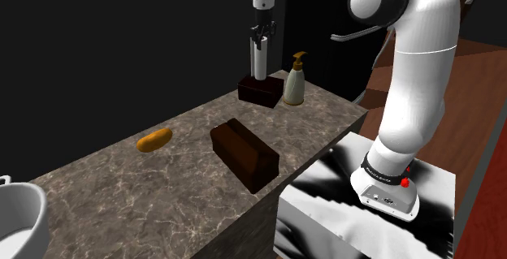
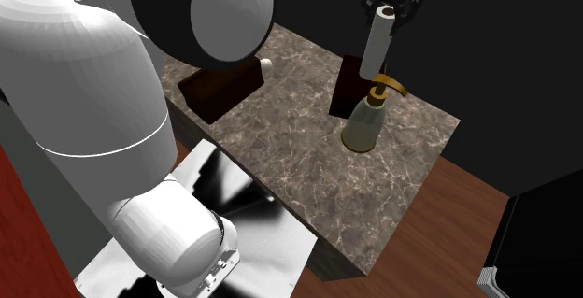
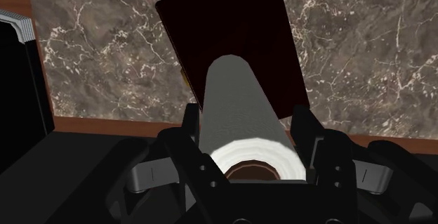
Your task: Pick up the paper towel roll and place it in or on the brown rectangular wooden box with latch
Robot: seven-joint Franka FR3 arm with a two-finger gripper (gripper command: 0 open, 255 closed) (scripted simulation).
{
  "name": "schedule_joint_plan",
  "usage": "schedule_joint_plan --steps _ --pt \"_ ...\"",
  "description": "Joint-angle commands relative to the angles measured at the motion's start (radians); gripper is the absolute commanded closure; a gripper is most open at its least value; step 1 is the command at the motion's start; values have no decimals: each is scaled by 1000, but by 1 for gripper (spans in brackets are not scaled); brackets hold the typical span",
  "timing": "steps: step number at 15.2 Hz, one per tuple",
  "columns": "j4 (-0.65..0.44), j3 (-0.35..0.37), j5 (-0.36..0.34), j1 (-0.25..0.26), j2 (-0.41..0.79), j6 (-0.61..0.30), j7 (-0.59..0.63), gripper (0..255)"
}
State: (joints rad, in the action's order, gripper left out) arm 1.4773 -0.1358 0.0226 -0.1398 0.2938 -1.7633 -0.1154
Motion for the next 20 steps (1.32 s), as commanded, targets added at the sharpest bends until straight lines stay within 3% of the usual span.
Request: schedule_joint_plan --steps 1,7,8,13,17,20 --pt "12 0 0 1 -1 -12 1 255" --pt "12 0 0 1 -1 -12 1 255" --pt "12 0 0 1 -1 -12 1 0" --pt "12 0 0 1 -1 -12 1 0" --pt "-136 0 1 -3 13 122 0 0" --pt "-136 0 1 -3 13 122 0 0"
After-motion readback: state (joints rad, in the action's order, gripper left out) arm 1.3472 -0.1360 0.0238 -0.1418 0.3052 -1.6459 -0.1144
